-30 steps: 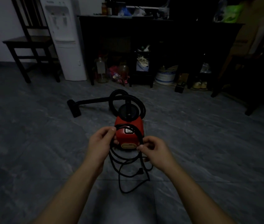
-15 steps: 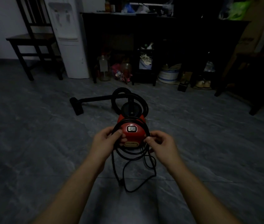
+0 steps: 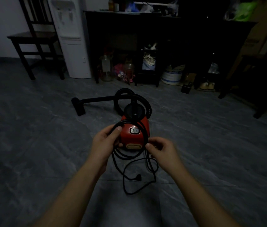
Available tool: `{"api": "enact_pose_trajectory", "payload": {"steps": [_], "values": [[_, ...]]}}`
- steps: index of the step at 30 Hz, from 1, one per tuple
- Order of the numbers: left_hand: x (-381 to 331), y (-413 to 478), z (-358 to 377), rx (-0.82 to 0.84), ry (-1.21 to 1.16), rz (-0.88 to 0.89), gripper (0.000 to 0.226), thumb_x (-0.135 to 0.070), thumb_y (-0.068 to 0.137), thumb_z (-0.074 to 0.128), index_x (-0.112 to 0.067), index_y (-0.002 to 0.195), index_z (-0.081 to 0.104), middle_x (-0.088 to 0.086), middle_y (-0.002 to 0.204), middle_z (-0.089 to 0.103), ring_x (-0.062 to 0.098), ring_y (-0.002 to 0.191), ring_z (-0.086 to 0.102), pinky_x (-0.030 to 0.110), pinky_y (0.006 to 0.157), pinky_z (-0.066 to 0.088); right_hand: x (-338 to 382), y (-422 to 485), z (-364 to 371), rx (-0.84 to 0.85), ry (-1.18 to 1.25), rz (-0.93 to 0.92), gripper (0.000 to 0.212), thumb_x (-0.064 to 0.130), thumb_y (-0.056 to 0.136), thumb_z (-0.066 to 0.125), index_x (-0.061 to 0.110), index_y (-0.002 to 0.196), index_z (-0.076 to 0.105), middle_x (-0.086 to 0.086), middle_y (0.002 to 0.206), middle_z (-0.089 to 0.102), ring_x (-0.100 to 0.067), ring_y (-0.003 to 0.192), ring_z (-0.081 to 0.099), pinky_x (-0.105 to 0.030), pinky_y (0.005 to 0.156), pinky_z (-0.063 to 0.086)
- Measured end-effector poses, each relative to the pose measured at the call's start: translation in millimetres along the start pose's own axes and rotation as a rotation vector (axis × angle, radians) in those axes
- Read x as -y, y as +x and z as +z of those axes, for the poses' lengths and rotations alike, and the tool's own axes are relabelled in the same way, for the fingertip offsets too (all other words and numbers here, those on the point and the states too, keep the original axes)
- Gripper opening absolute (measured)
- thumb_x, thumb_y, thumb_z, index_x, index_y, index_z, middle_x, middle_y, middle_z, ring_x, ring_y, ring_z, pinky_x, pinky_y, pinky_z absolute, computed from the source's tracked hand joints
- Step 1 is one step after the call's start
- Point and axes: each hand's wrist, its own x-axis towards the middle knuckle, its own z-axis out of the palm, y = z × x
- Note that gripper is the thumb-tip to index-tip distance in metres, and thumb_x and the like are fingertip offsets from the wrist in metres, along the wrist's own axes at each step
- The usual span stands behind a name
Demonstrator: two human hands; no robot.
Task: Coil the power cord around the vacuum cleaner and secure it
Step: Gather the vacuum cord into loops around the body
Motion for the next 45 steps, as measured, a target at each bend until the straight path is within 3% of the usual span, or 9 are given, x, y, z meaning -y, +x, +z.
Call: {"api": "enact_pose_trajectory", "payload": {"steps": [4, 10, 16, 23, 28, 34, 37, 40, 45], "values": [[-8, 1, -6, -0.049, -0.022, 0.041, 0.019, -0.015, 0.094, 0.060, -0.010, 0.108, 0.072, -0.018, 0.052, 0.059, -0.001, 0.052, 0.055, 0.027, 0.064, 0.048, -8, 4, 0, 0.013, -0.029, 0.024, 0.018, 0.008, 0.091, 0.064, 0.024, 0.090, 0.072, 0.001, 0.081, 0.072, -0.006, 0.067, 0.064, -0.015, 0.063, 0.051], [-13, 2, -12, -0.089, -0.059, 0.048, 0.016, -0.015, 0.090, 0.065, -0.006, 0.098, 0.075, -0.015, 0.049, 0.053, 0.006, 0.051, 0.044, 0.029, 0.059, 0.041, -22, 9, 7, 0.052, -0.057, 0.099, 0.027, 0.009, 0.094, 0.060, 0.031, 0.081, 0.070, 0.001, 0.081, 0.073, -0.013, 0.069, 0.064, -0.025, 0.063, 0.051], [-17, 1, -19, -0.085, -0.045, 0.060, 0.024, -0.033, 0.087, 0.067, -0.011, 0.082, 0.077, -0.010, 0.049, 0.040, 0.008, 0.050, 0.040, 0.030, 0.058, 0.041, -34, 9, 11, 0.073, -0.094, 0.129, 0.018, 0.013, 0.093, 0.063, 0.027, 0.084, 0.070, 0.002, 0.079, 0.071, -0.006, 0.066, 0.062, -0.016, 0.059, 0.046], [-23, -6, -13, -0.029, -0.023, 0.025, 0.018, -0.029, 0.087, 0.070, -0.022, 0.071, 0.076, -0.015, 0.050, 0.052, 0.010, 0.059, 0.043, 0.031, 0.064, 0.043, -51, 11, 16, 0.101, -0.157, 0.146, 0.023, 0.013, 0.086, 0.071, 0.032, 0.074, 0.067, 0.003, 0.072, 0.068, -0.010, 0.066, 0.061, -0.027, 0.064, 0.048], [-29, -8, -11, 0.025, -0.071, 0.018, 0.035, -0.026, 0.090, 0.065, -0.029, 0.055, 0.070, -0.017, 0.049, 0.050, 0.007, 0.056, 0.041, 0.030, 0.066, 0.040, -63, 10, 22, 0.187, -0.224, 0.128, 0.012, 0.013, 0.084, 0.070, 0.025, 0.087, 0.072, 0.002, 0.083, 0.073, -0.011, 0.076, 0.067, -0.028, 0.073, 0.054], [-40, -16, -3, 0.093, -0.204, 0.007, 0.020, -0.016, 0.093, 0.059, -0.017, 0.074, 0.066, -0.011, 0.047, 0.056, 0.000, 0.045, 0.052, 0.014, 0.052, 0.047, -57, 6, 24, 0.267, -0.143, 0.133, 0.019, 0.004, 0.081, 0.075, 0.022, 0.088, 0.072, 0.003, 0.087, 0.072, -0.011, 0.085, 0.069, -0.025, 0.082, 0.057], [-41, -18, 1, 0.105, -0.213, 0.024, 0.014, -0.014, 0.093, 0.059, -0.012, 0.080, 0.065, -0.011, 0.048, 0.058, -0.001, 0.046, 0.056, 0.013, 0.051, 0.048, -54, 3, 29, 0.322, -0.145, 0.145, 0.017, 0.020, 0.076, 0.080, 0.035, 0.075, 0.073, 0.007, 0.085, 0.074, -0.012, 0.090, 0.070, -0.034, 0.089, 0.057], [-40, -20, 4, 0.101, -0.200, 0.048, 0.013, -0.012, 0.092, 0.060, -0.010, 0.081, 0.066, -0.012, 0.049, 0.059, -0.002, 0.048, 0.057, 0.013, 0.052, 0.048, -53, 0, 37, 0.396, -0.153, 0.182, 0.013, 0.041, 0.066, 0.076, 0.041, 0.079, 0.076, 0.007, 0.095, 0.076, -0.011, 0.099, 0.069, -0.033, 0.093, 0.056], [-34, -18, 5, 0.030, -0.176, 0.077, 0.011, -0.014, 0.089, 0.065, -0.005, 0.091, 0.071, -0.011, 0.058, 0.067, -0.002, 0.054, 0.061, 0.013, 0.054, 0.049, -47, -5, 42, 0.508, -0.158, 0.146, 0.021, 0.012, 0.085, 0.072, 0.033, 0.088, 0.073, 0.004, 0.102, 0.074, -0.007, 0.100, 0.067, -0.028, 0.097, 0.053]]}}
